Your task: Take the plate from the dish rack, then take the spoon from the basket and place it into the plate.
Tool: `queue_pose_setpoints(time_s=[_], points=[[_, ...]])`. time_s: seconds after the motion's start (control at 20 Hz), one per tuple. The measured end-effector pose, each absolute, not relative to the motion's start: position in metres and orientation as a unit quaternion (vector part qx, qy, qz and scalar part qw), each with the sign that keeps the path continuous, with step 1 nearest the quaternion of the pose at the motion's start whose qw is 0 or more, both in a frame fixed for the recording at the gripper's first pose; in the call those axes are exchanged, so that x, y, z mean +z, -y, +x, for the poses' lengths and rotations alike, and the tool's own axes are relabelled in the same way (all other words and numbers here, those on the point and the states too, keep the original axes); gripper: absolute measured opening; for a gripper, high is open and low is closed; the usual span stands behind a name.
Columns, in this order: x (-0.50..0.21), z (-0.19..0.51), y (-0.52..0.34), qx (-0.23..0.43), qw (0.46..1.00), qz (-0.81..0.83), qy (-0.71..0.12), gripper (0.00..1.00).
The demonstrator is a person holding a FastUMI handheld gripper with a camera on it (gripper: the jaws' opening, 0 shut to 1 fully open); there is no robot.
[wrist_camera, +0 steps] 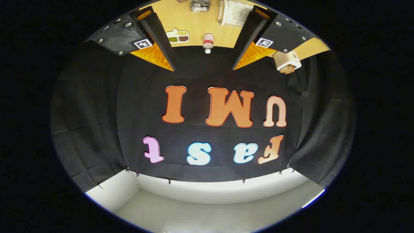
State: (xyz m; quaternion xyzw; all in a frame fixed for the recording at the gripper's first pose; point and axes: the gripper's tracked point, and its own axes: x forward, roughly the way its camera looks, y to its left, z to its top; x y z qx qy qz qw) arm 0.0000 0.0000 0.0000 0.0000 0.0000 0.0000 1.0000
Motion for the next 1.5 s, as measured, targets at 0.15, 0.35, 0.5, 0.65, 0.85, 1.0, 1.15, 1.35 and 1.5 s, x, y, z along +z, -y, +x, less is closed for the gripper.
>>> queue_pose_setpoints(time_s=[0.15, 0.35, 0.5, 0.65, 0.85, 1.0, 1.15, 1.35, 1.5], points=[[0.009, -0.004, -0.007, 0.017, 1.0, -0.003, 0.013, 1.0], [0.007, -0.002, -0.008, 0.021, 1.0, -0.009, 0.015, 1.0], [0.007, -0.001, -0.01, 0.022, 1.0, 0.001, 0.009, 1.0], [0.009, 0.0, -0.01, 0.022, 1.0, 0.004, 0.013, 0.99], [0.003, -0.002, -0.019, 0.036, 0.999, 0.01, -0.004, 0.99], [-0.012, 0.0, -0.027, 0.05, 0.998, 0.022, -0.039, 0.99], [-0.031, 0.006, -0.04, 0.066, 0.994, 0.031, -0.079, 0.99], [-0.063, 0.011, -0.069, 0.102, 0.982, 0.051, -0.15, 1.0], [-0.091, 0.015, -0.098, 0.133, 0.967, 0.069, -0.205, 1.0]])
